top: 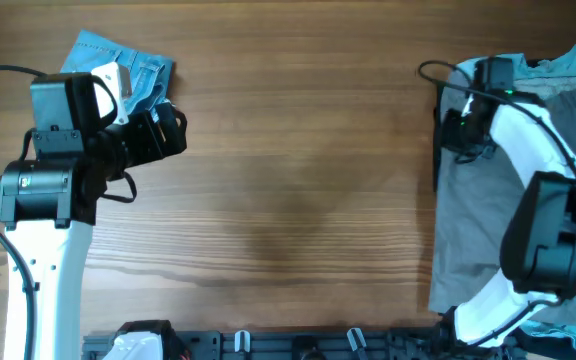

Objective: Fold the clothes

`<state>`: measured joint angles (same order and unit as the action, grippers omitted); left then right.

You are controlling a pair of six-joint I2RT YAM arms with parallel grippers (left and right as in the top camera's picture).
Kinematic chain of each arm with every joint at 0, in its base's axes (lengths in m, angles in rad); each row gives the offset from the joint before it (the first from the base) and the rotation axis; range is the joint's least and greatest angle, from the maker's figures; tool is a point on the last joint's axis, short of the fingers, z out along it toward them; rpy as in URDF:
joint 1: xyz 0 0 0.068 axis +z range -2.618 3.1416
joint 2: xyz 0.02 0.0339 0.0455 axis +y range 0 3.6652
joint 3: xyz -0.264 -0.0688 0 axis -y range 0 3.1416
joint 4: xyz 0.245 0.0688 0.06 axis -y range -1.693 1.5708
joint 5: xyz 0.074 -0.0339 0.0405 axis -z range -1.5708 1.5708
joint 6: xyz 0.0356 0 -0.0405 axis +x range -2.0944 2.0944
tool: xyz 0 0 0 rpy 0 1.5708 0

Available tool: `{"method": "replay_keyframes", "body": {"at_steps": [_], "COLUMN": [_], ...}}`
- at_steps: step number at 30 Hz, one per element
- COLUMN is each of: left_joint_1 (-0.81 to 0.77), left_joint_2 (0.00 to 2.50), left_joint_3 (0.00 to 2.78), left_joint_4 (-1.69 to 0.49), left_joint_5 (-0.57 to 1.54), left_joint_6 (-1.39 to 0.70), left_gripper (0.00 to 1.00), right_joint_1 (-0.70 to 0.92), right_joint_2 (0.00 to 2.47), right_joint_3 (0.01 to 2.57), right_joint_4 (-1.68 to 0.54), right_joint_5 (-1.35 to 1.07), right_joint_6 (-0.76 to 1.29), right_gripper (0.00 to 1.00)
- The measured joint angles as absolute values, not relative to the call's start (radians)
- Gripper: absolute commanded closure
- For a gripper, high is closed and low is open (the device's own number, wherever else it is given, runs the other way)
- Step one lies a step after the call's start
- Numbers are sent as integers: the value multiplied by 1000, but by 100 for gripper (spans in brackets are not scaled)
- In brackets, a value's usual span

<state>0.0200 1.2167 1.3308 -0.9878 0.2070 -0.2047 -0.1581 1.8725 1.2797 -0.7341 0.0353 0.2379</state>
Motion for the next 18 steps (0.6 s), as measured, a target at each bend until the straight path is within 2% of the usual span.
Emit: {"method": "replay_keyframes", "body": {"at_steps": [5, 9, 12, 18], "left_joint_1": [20, 20, 20, 20], "left_joint_2": [1217, 1217, 1217, 1217], "left_joint_3": [1331, 1331, 1331, 1331], "left_joint_4": [-988, -988, -987, -987], "left_joint_5": [207, 207, 207, 207], "left_joint_6": [-205, -205, -205, -205], "left_gripper": [0, 0, 0, 0], "right_joint_1": [-237, -275, -275, -274], "right_joint_2": [1799, 1758, 1740, 1739], "right_joint_3": [1285, 1285, 1285, 1285], "right_joint_4": [-748, -748, -746, -749], "right_joint_5": [35, 7, -50, -133], "right_joint_6": [238, 202, 151, 102], "right_gripper": [94, 92, 96, 95]}}
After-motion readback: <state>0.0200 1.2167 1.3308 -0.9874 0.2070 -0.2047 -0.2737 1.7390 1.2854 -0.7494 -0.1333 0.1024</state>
